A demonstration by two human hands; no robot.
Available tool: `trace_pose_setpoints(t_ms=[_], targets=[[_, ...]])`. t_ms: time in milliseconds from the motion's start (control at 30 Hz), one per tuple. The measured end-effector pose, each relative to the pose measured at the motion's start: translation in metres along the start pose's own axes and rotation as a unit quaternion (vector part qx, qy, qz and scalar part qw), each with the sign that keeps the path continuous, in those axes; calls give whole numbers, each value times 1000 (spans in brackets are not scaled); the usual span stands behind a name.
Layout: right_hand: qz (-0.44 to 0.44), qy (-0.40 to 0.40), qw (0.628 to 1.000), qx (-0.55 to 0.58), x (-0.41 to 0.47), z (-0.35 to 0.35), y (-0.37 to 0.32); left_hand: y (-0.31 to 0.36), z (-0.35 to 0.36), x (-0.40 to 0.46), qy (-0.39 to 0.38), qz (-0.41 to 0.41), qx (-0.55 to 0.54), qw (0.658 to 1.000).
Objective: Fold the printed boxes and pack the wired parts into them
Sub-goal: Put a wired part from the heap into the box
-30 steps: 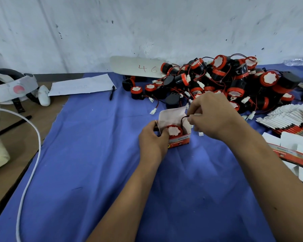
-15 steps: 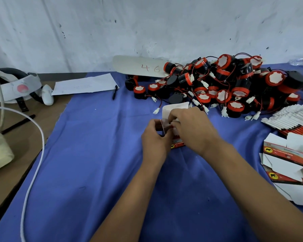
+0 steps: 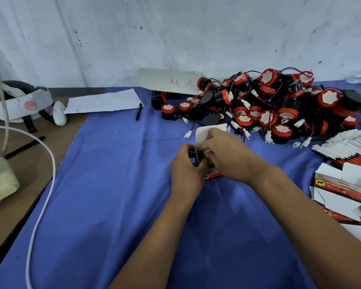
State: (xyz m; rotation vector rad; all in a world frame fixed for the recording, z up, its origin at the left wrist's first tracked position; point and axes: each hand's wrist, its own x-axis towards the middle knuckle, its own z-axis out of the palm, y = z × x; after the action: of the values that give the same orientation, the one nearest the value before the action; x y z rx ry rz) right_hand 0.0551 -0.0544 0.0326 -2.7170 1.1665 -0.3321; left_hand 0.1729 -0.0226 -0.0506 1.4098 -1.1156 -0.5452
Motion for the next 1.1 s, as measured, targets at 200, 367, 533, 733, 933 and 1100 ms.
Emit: trace_pose_setpoints(t_ms=[200, 367, 533, 733, 933, 1100], targets=[[-6, -22, 1000, 20, 3, -8, -3, 0, 2, 0, 3, 2, 12, 1000], [34, 86, 995, 19, 6, -5, -5, 3, 3, -2, -9, 6, 13, 1000], [-6, 85, 994, 61, 2, -3, -3, 5, 2, -3, -6, -7, 7, 1000], [-9, 141, 983, 121, -3, 3, 8, 9, -3, -8, -28, 14, 2, 1000], [-35, 136, 988, 63, -7, 8, 11, 12, -10, -6, -88, -26, -15, 996], [-49, 111, 990, 76, -11, 5, 15, 15, -7, -7, -76, -42, -23, 996]])
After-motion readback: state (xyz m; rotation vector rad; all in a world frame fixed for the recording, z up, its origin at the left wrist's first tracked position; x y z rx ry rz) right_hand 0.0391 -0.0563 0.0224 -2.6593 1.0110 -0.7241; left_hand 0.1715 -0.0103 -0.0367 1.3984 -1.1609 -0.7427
